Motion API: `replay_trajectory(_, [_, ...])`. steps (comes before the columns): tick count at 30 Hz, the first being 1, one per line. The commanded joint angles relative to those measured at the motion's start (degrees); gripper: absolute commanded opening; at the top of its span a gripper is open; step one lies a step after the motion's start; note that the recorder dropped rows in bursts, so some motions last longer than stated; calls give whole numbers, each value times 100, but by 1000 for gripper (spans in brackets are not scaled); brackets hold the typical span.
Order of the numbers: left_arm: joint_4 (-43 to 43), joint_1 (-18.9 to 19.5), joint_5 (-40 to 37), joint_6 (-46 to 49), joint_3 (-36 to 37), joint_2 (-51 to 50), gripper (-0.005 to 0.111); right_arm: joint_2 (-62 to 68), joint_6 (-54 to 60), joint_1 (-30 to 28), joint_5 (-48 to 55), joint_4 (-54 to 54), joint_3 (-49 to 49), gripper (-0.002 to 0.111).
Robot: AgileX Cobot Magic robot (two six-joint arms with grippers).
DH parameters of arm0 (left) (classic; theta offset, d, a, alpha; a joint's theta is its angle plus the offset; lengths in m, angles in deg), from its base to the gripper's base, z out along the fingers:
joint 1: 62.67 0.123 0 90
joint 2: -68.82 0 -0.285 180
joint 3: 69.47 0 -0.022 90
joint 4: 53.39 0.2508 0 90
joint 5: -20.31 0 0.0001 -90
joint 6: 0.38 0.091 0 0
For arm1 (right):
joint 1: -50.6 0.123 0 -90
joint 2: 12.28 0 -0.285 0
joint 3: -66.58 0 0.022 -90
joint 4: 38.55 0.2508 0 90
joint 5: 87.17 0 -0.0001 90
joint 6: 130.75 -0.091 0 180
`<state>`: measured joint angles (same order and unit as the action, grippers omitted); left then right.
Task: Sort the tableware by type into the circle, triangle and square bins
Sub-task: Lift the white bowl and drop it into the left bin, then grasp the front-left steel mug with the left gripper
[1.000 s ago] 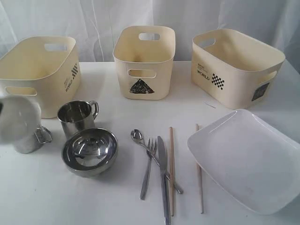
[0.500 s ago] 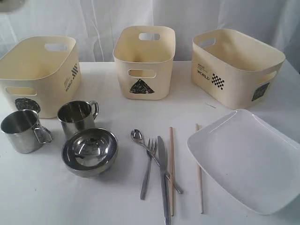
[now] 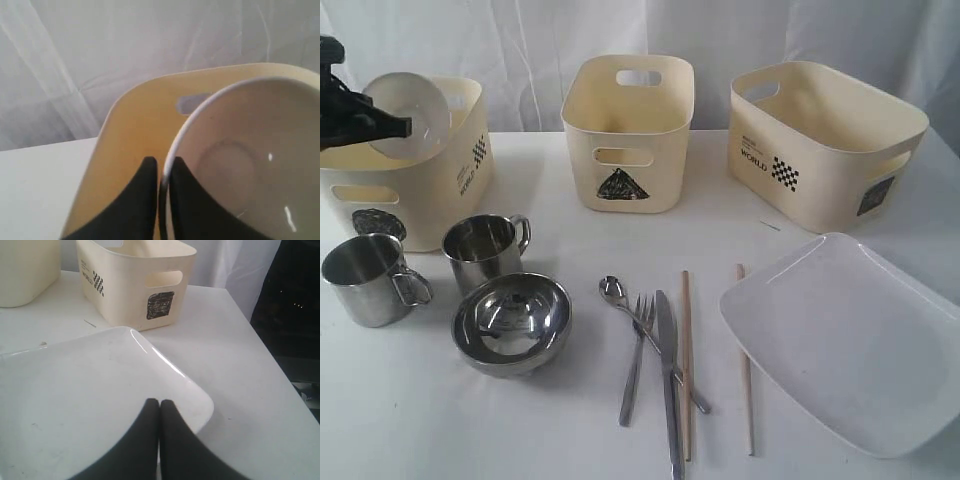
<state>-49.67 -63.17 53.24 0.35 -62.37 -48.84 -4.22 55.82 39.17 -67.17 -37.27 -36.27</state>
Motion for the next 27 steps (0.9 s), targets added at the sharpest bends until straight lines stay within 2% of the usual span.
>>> replay_trajectory(1, [126, -17, 6, -73, -66, 15, 36, -28, 5, 9, -40, -2, 7, 0])
replay_trajectory(2, [126, -17, 5, -73, -66, 48, 42, -28, 5, 9, -40, -2, 7, 0])
replay_trajectory(5, [126, -17, -134, -319, -66, 243, 52, -28, 5, 9, -40, -2, 7, 0])
replay_trajectory(10, [126, -17, -714, -887, -66, 1020, 52, -28, 5, 9, -40, -2, 7, 0])
replay_trajectory(13, [126, -17, -1752, -894, -66, 1652, 52, -28, 5, 9, -40, -2, 7, 0])
replay_trajectory(17, [126, -17, -4326, -867, -66, 2317, 52, -28, 5, 9, -40, -2, 7, 0])
replay_trajectory(22, [126, -17, -6909, -867, -66, 2440, 50, -28, 5, 9, -40, -2, 7, 0])
replay_trajectory(24, [126, -17, -7449, -843, -12, 2353, 50, -28, 5, 9, -40, -2, 7, 0])
replay_trajectory(27, [126, -17, -7337, -830, 190, 2251, 50, -28, 5, 9, -40, -2, 7, 0])
